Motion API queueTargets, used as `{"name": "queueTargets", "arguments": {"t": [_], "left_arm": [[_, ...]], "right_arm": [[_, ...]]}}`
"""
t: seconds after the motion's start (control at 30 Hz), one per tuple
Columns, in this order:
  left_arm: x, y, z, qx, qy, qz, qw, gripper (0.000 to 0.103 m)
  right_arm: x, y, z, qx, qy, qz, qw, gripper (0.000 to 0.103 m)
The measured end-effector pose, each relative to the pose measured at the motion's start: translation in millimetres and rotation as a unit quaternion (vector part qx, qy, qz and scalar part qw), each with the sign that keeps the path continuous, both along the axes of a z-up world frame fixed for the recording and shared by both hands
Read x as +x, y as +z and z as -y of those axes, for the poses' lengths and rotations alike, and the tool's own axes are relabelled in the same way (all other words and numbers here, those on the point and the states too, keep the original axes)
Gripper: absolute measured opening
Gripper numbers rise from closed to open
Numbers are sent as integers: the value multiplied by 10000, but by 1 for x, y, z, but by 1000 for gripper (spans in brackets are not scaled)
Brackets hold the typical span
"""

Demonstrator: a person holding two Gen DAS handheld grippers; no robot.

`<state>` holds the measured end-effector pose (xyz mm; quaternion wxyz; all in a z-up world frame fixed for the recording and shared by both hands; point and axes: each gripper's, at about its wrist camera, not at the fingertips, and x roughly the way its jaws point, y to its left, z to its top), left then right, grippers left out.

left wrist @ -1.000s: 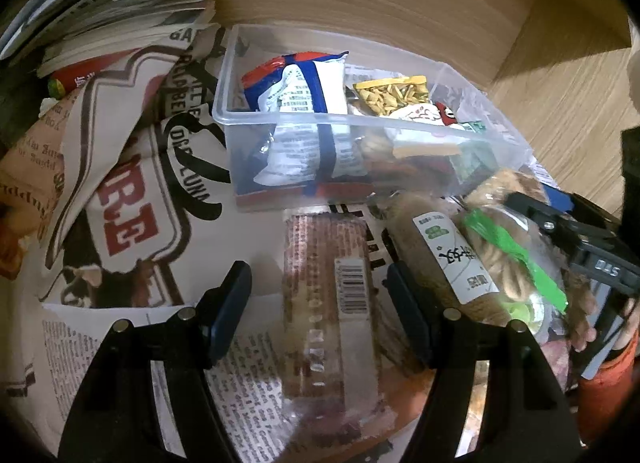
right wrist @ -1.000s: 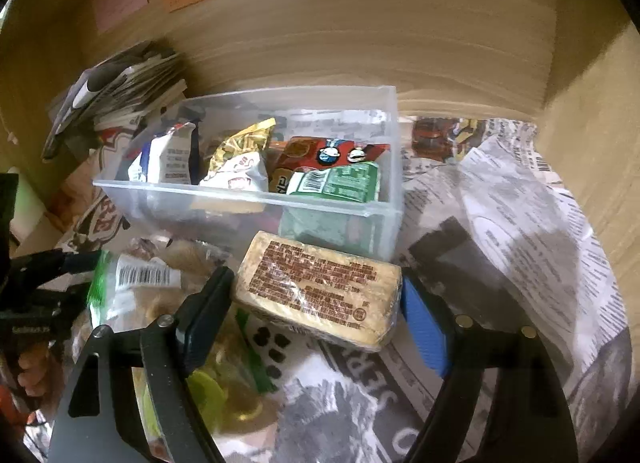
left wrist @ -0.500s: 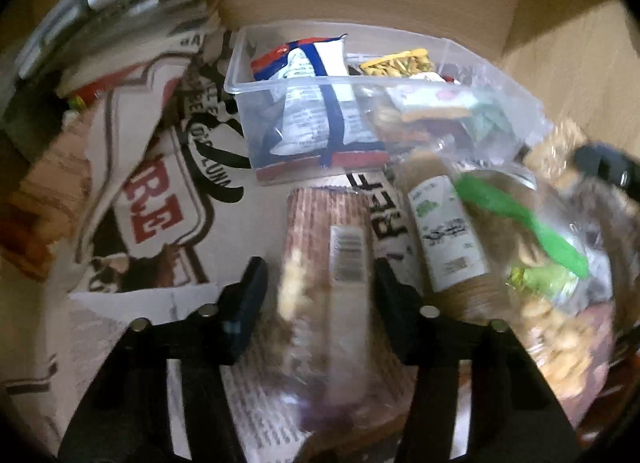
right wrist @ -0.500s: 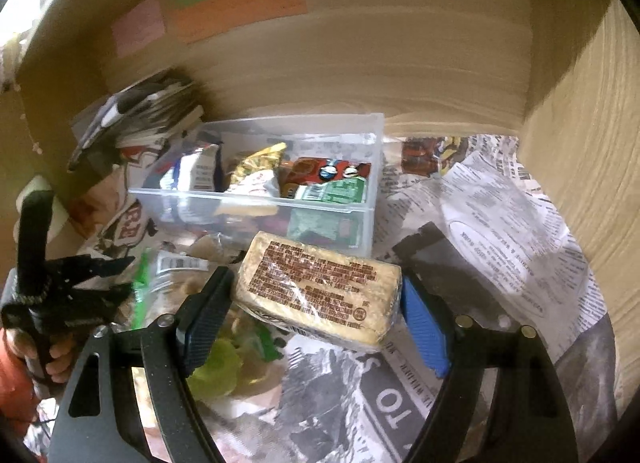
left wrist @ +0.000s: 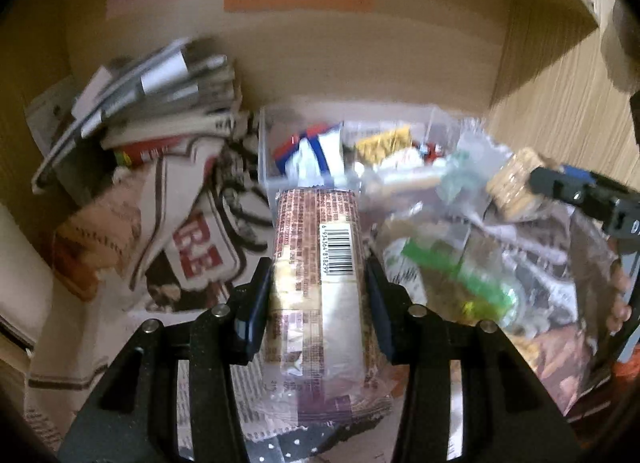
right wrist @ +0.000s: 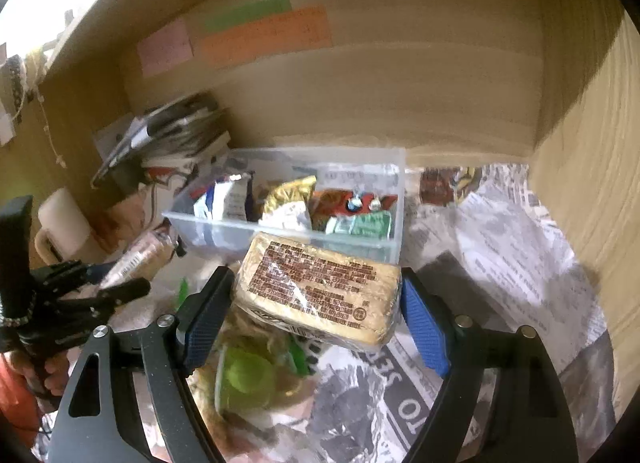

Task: Organize snacks
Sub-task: 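Grasp the brown wafer bar with the left gripper and lift it, then lower the wafer bar into the clear box with the left gripper while the right drops the cracker block in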

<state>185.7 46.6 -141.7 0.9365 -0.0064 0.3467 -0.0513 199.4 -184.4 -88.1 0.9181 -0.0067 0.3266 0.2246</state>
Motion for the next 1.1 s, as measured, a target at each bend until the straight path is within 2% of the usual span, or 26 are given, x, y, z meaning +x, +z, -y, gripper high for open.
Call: {"name": "queueTargets", "arguments": {"t": [0.2, 0.47, 0.87, 1.1], "left_arm": [[16, 25, -2, -198, -26, 215, 9996, 45], [43, 40, 1, -374, -140, 311, 9987, 45], [105, 38, 21, -418, -353, 135, 9984, 45], [135, 27, 26, -451, -381, -21, 9983, 45]], "right_arm": [[8, 14, -5, 82, -6, 178, 9998, 80], [33, 22, -14, 97, 6, 283, 9996, 80], [84, 5, -30, -150, 71, 4, 9999, 80], [103, -9, -33, -295, 82, -199, 9993, 80]]}}
